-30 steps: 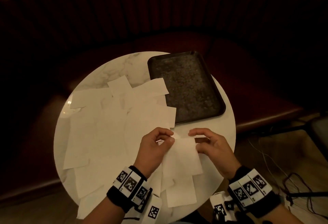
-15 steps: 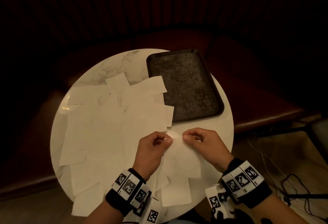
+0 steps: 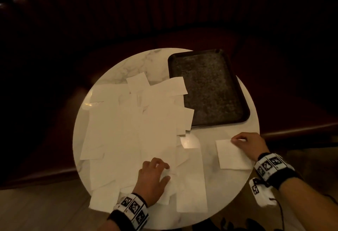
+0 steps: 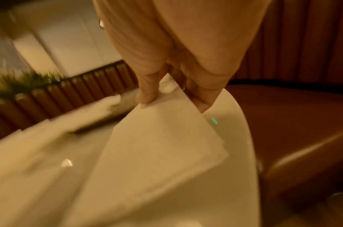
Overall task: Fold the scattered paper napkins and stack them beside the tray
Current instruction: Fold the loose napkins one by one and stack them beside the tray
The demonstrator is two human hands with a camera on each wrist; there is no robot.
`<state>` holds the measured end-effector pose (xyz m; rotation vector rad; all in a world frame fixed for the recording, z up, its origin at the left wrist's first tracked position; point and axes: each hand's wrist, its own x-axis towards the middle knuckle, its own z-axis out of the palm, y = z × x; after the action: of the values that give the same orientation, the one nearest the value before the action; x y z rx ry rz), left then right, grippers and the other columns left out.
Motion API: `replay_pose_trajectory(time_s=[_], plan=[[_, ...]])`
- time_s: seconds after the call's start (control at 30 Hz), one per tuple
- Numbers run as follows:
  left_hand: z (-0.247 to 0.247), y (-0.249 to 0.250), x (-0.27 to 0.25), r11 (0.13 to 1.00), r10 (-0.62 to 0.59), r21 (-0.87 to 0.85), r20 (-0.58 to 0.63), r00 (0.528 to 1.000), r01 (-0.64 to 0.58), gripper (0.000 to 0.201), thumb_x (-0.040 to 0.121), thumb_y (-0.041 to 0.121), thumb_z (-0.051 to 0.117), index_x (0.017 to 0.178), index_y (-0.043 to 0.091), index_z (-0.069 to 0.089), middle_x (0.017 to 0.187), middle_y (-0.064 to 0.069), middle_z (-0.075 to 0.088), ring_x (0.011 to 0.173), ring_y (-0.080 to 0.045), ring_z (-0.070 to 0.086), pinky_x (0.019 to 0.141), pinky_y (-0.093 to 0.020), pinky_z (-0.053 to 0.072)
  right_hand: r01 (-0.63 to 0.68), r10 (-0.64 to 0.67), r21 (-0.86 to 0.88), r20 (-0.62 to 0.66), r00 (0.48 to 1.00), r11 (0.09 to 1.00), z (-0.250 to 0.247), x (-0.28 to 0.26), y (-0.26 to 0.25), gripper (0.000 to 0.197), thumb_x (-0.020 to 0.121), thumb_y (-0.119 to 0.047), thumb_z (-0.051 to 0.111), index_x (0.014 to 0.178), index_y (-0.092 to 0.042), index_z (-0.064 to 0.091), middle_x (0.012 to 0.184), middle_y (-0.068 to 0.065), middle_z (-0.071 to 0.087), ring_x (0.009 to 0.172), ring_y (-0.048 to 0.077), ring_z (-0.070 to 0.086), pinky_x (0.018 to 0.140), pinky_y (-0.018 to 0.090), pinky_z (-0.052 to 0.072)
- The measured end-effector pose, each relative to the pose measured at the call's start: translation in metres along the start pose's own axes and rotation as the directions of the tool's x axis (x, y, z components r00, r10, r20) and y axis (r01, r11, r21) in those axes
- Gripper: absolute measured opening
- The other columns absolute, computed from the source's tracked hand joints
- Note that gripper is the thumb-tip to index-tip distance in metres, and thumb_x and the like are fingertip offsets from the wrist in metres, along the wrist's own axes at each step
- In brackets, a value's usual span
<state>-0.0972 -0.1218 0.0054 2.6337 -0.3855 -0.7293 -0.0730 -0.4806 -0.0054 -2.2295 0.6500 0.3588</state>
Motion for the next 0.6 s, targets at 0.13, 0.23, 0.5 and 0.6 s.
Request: replay_pose_trajectory(time_s=[0.13, 0.23, 0.5, 0.6], plan=[[0.009, -0.031, -0.012, 0.984, -0.001, 0.176, 0.003, 1.0, 0.0, 0.05, 0.092, 0.042, 0.053, 0.139, 0.043, 0.037, 0.159, 0.007, 0.019, 0.142, -0.028, 0.02, 0.112, -0.048, 0.027, -0.051, 0.042, -0.125, -0.075, 0.996, 0.991, 0.014, 0.016, 0.001, 0.007, 0.089, -0.02, 0.063, 0.082, -0.019, 0.067, 0.104, 0.012, 0.07, 0.103, 0.031, 0.06, 0.092, 0.031, 0.042], [0.011, -0.042, -0.009, 0.972, -0.022, 0.232, -0.024, 0.999, 0.027, 0.06, 0.087, 0.042, 0.061, 0.14, 0.044, 0.035, 0.161, 0.001, 0.022, 0.143, -0.034, 0.022, 0.108, -0.055, 0.031, -0.104, 0.053, -0.31, -0.17, 0.984, 0.945, 0.026, 0.01, -0.011, 0.023, 0.09, -0.026, 0.06, 0.111, -0.016, 0.063, 0.125, 0.017, 0.055, 0.113, 0.038, 0.049, 0.095, 0.045, 0.041], [0.006, -0.05, -0.004, 0.979, -0.138, 0.145, -0.047, 0.989, 0.144, 0.07, 0.097, 0.04, 0.049, 0.153, 0.039, 0.008, 0.164, 0.001, -0.008, 0.15, -0.03, 0.0, 0.12, -0.047, 0.011, 0.216, -0.205, -0.077, 0.123, 0.971, 0.973, 0.129, -0.043, -0.112, 0.041, 0.091, -0.022, 0.059, 0.13, -0.015, 0.051, 0.123, 0.008, 0.058, 0.113, 0.025, 0.054, 0.098, 0.029, 0.04], [0.005, -0.054, -0.005, 0.979, -0.148, 0.141, -0.013, 0.989, 0.148, 0.071, 0.097, 0.039, 0.05, 0.153, 0.036, 0.006, 0.164, 0.001, -0.008, 0.15, -0.028, 0.001, 0.121, -0.046, 0.013, -0.053, 0.041, 0.082, 0.147, 0.988, 0.995, 0.157, -0.038, -0.142, 0.051, 0.087, -0.026, 0.066, 0.131, -0.008, 0.048, 0.125, 0.012, 0.059, 0.116, 0.027, 0.055, 0.097, 0.029, 0.041]])
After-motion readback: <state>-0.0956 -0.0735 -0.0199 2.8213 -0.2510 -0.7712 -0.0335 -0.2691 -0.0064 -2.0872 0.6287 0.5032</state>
